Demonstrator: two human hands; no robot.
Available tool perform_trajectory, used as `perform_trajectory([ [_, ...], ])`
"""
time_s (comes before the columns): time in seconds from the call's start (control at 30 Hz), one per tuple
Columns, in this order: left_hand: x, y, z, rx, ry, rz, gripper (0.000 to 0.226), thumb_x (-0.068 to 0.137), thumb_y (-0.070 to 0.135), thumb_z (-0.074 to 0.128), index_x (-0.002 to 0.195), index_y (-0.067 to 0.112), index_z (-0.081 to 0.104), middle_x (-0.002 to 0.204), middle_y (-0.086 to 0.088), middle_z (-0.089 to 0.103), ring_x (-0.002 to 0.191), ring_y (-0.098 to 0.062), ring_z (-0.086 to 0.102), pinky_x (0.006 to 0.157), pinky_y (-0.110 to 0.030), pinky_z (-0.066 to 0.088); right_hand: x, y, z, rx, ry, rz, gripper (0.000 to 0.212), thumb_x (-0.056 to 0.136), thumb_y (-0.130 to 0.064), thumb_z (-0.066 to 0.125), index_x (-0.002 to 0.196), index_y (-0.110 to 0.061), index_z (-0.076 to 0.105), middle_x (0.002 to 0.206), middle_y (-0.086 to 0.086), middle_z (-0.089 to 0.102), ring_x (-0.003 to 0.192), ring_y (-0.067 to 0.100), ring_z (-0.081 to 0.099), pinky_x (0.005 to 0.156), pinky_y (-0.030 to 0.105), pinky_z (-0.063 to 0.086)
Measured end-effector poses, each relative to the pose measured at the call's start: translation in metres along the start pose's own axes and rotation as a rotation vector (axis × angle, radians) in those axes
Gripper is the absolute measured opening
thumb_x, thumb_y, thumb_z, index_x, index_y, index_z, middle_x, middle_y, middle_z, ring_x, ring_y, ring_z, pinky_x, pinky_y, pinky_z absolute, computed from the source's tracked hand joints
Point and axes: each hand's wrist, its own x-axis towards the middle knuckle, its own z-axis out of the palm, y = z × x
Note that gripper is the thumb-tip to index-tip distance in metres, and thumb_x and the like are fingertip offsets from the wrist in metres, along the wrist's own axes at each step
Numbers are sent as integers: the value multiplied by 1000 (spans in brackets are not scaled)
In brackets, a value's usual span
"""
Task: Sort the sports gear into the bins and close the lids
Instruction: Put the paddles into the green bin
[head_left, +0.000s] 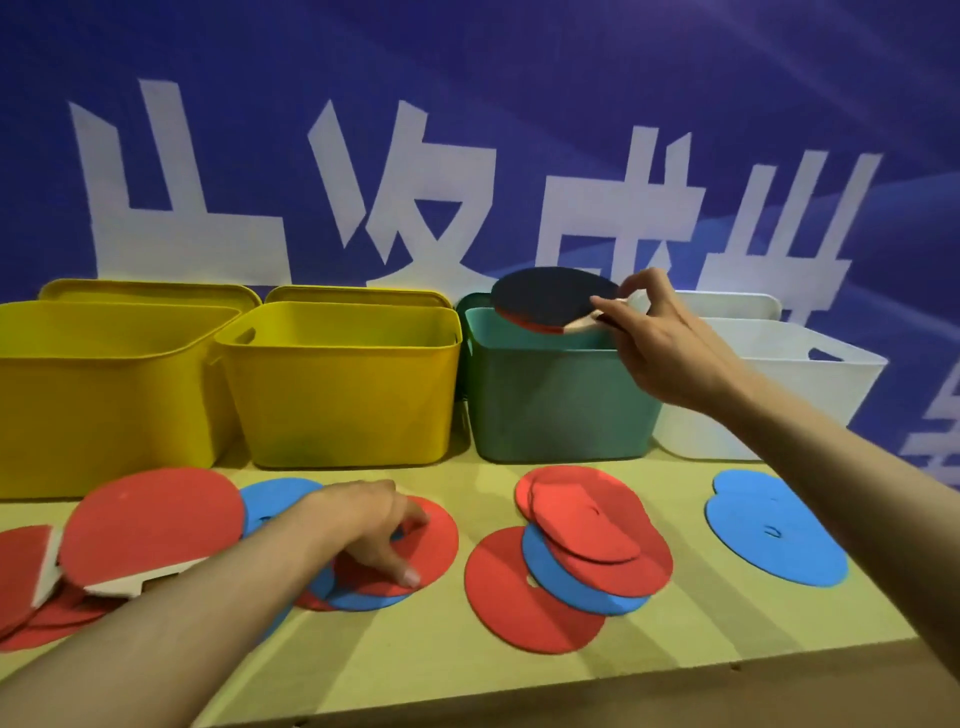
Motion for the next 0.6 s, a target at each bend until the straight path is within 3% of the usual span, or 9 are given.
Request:
perform_trajectory([
  [0.1,2,-4,4,-21,5,-2,97,72,81,68,155,49,30,136,-2,53,121,-30,57,99,-45,52,23,23,26,20,-40,24,39,102,-21,57,141,-16,57,134,13,41,91,25,60,74,26,49],
  [0.2,3,-9,7,-32,-9,3,96,74,83,65,156,47,28,135,-5,55,119,-30,57,98,-45,51,40,46,48,-40,-166,-66,41,106,-31,39,142,-25,55,131,12,42,95,24,49,78,33,39],
  [0.3,6,-7,1,-12,-31,18,98,73,82,66,156,44,31,132,-6,56,117,-30,57,96,-44,52,48,70,68,-62,-326,-27,47,104,-30,55,148,-41,46,142,8,34,119,29,45,95,42,48],
  [0.37,6,-7,-2,-2,-35,17,98,73,82,67,156,42,32,130,-5,57,116,-29,57,93,-42,52,50,76,77,-77,-371,77,58,102,-31,57,154,-40,35,148,10,27,129,34,40,105,51,47],
  [0.47,9,-7,0,13,-26,23,99,72,82,67,156,42,32,128,-3,58,114,-26,58,92,-40,52,42,52,81,-22,-285,86,53,105,-39,44,156,-27,36,146,14,32,130,38,42,104,55,47],
  [0.6,8,-6,1,24,-21,21,97,75,81,66,157,43,30,129,-4,58,117,-27,56,92,-37,49,20,-6,74,15,-234,-39,53,103,-51,35,152,-31,39,142,9,37,122,32,45,91,50,50],
])
